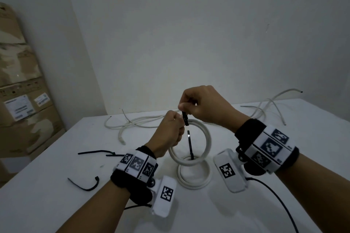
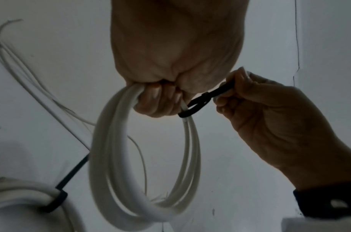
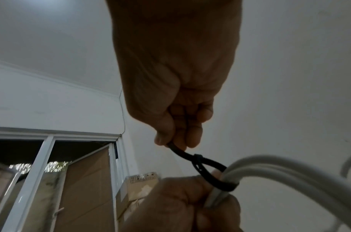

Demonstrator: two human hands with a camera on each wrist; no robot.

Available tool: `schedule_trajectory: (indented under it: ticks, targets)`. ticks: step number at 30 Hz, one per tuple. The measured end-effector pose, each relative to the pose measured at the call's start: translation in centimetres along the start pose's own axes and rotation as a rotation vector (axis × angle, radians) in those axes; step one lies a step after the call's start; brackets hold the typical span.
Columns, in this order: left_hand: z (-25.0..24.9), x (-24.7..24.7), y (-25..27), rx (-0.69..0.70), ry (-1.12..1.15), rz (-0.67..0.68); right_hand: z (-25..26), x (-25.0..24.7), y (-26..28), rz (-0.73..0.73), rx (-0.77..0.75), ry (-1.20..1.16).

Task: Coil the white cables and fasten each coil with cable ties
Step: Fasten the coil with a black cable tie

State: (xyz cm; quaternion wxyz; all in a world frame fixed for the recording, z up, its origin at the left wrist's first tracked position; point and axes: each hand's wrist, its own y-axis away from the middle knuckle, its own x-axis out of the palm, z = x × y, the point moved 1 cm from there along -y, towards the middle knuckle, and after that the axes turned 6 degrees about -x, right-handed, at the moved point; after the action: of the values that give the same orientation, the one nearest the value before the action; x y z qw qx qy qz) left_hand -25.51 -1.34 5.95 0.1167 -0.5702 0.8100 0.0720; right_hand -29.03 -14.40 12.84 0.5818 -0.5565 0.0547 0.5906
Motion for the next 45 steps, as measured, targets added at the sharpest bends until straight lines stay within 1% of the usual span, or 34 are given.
schedule_trajectory:
  ticks: [2,5,7,9,11,13,14,16,18,21,24,26,27,29,33,37,40,42,45]
  targets:
    - [-0.3,0.6,0.2,0.013,-0.023,0.011,-0.2,-0.2,0.0,-0.014,0.009,0.015]
    - [0.2,1.9,1.6,0.030,0.005,0.050,-2.0,-1.1,-0.7,-0.063,0.136,0.056]
    - [0.2,2.6,2.5,0.064,0.026,0.076,-3.3,-1.4,-1.1,-0.048,0.222,0.067]
    - [0.0,2.7,2.8,0.064,0.014,0.079,-4.1,-1.4,-1.3,-0.044,0.268,0.045]
    - [-0.3,2.7,2.5,0.020,-0.008,0.045,-3.7,-1.6,-1.3,-0.068,0.262,-0.025]
    - [-0.5,2.6,1.9,-0.051,0.005,-0.011,-2.3,-2.0,-1.2,-0.063,0.194,-0.089]
    - [-0.7,2.5,1.5,-0.070,0.027,-0.042,-1.4,-2.2,-1.1,-0.044,0.147,-0.079]
    - [-1.2,2.2,0.9,-0.072,0.048,-0.082,0.0,-2.3,-0.6,-0.025,0.076,-0.038]
    - [-1.6,2.2,0.7,-0.057,0.022,-0.069,0.4,-2.5,-0.2,-0.056,0.057,-0.036]
    - [-1.5,3.1,1.5,0.048,-0.025,-0.004,-0.6,-3.3,-0.8,-0.106,0.089,-0.028]
    - [-1.5,3.9,2.9,0.162,-0.010,0.012,-2.6,-3.8,-1.3,-0.148,0.213,-0.072]
    - [-1.7,4.0,3.6,0.203,-0.004,0.022,-3.8,-3.6,-1.2,-0.135,0.282,-0.156]
    - [-1.7,4.0,3.8,0.208,-0.005,0.033,-4.1,-3.4,-1.1,-0.111,0.290,-0.194]
    - [-1.9,4.2,4.2,0.203,-0.027,0.051,-4.0,-3.6,-1.1,-0.066,0.277,-0.239]
    - [-2.2,4.0,3.8,0.165,-0.078,0.081,-2.4,-5.0,-1.6,-0.034,0.202,-0.334]
    - [-2.4,3.8,3.3,0.108,0.025,0.088,-1.0,-5.7,-1.8,0.001,0.145,-0.272]
    - [-2.5,4.0,3.3,0.101,0.024,0.078,-1.1,-5.5,-1.7,-0.051,0.176,-0.195]
    - [-2.6,3.7,3.1,0.089,0.010,0.085,-1.4,-5.3,-1.4,-0.075,0.211,-0.193]
    - [-2.5,3.3,2.8,0.064,0.011,0.112,-2.0,-4.6,-0.8,-0.086,0.275,-0.346]
